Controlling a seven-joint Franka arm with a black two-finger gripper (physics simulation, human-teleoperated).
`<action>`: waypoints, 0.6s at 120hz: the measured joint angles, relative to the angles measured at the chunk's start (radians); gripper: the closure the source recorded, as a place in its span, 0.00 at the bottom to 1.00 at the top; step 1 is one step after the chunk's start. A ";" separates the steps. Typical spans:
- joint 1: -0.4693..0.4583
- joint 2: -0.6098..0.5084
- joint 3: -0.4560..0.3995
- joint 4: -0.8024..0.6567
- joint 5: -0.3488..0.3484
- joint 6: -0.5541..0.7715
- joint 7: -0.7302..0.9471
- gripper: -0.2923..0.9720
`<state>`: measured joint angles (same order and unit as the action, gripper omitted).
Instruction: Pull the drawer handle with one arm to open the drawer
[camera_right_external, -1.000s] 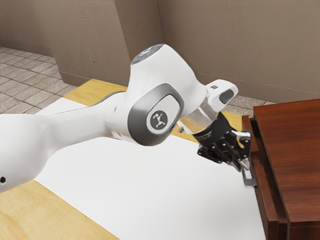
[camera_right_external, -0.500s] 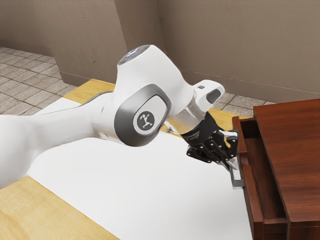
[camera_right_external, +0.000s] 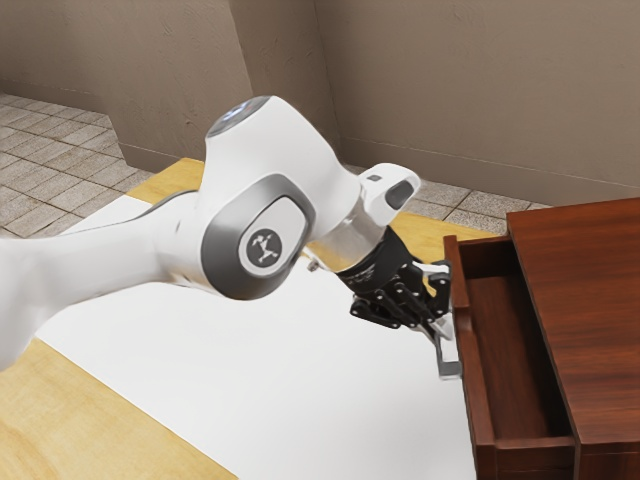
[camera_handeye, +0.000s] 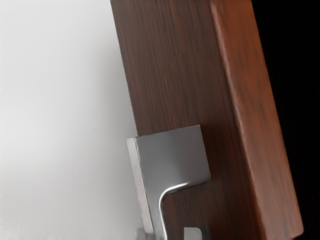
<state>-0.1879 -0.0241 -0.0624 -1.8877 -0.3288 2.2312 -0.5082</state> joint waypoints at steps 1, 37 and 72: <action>0.000 -0.002 0.000 -0.002 0.000 0.001 0.000 0.85; 0.002 -0.048 0.001 -0.051 -0.001 0.016 -0.005 0.85; -0.020 -0.065 0.013 -0.076 -0.002 0.027 -0.008 0.85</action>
<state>-0.2075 -0.0892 -0.0496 -1.9633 -0.3306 2.2583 -0.5164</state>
